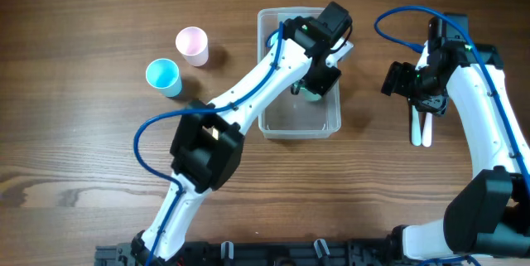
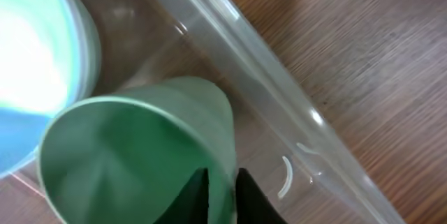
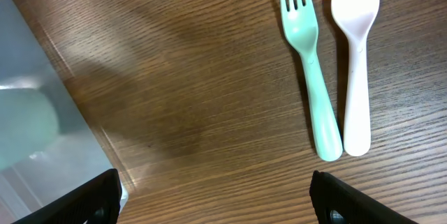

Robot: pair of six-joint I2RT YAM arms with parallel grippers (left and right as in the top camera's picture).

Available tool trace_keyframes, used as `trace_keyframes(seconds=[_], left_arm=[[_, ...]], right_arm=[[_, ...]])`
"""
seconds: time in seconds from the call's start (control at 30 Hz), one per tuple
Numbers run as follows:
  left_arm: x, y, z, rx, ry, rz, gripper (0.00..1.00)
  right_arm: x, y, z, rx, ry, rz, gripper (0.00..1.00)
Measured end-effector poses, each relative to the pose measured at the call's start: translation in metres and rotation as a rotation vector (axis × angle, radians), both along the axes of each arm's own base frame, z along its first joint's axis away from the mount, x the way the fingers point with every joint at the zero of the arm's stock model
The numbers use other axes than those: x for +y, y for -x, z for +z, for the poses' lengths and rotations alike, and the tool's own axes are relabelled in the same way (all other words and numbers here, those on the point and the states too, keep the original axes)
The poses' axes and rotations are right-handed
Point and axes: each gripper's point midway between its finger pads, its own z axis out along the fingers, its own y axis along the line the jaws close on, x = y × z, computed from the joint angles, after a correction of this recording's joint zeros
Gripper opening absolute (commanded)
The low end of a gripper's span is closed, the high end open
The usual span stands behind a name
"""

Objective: Pack container
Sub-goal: 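Carry the green cup into the container and lower it, then release the green cup and withdraw the left gripper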

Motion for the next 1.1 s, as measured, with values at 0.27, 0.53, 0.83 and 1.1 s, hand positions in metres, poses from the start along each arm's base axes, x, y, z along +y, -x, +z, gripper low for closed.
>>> trace_keyframes(seconds=[0.27,0.53,0.83,1.1], left_arm=[[0.000,0.002,-0.006,0.014,-0.007,-0.002,0.76],[-0.003,0.026,-0.008,0.068,-0.039,-0.024,1.00],[0.023,0.005,-0.009,0.087,-0.042,0.068,1.00],[-0.007,0.021,-0.002,0.055,-0.015,0.002,1.00]], right_arm=[[0.000,0.000,0.000,0.000,0.000,0.000,0.88],[0.000,0.000,0.000,-0.002,0.000,0.000,0.93],[-0.046,0.005,0.001,-0.015,-0.037,-0.152,0.93],[-0.044,0.004,0.001,-0.016,-0.042,-0.149,0.93]])
